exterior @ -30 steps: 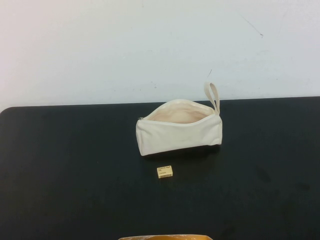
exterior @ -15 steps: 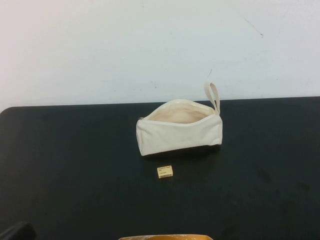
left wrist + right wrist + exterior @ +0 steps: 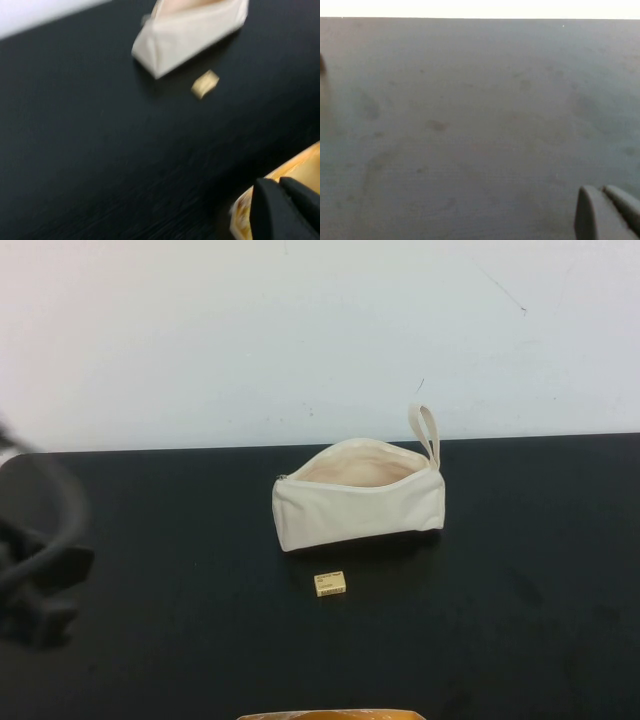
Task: Put eraser into pencil case
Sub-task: Pick up the eraser from the table
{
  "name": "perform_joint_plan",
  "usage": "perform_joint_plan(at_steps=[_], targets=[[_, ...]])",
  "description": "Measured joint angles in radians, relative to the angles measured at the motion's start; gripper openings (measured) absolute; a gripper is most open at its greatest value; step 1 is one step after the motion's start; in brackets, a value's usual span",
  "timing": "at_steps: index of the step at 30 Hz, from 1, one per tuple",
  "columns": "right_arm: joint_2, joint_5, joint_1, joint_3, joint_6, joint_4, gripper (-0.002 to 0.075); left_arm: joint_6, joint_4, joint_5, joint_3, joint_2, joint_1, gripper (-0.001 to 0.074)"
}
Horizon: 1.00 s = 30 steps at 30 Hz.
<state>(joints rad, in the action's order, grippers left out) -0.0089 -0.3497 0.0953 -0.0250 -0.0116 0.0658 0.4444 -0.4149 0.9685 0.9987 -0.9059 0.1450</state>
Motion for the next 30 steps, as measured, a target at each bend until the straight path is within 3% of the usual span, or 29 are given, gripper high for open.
perform_joint_plan(at_steps=[13,20,24,30], targets=[[0.0,0.0,0.0,0.0,0.0,0.0,-0.0001,-0.502,0.567,0.011,0.287,-0.522,0.498,-0.0001],[0.0,0.0,0.0,0.0,0.0,0.0,-0.0001,-0.608,0.663,0.011,0.454,-0.816,0.59,0.0011],[0.0,0.0,0.0,0.0,0.0,0.0,-0.0001,-0.63,0.575,0.015,0.55,-0.953,0.592,0.0125],[0.0,0.0,0.0,0.0,0.0,0.0,-0.0001,-0.661,0.443,0.073,0.674,-1.099,0.553,0.0459]])
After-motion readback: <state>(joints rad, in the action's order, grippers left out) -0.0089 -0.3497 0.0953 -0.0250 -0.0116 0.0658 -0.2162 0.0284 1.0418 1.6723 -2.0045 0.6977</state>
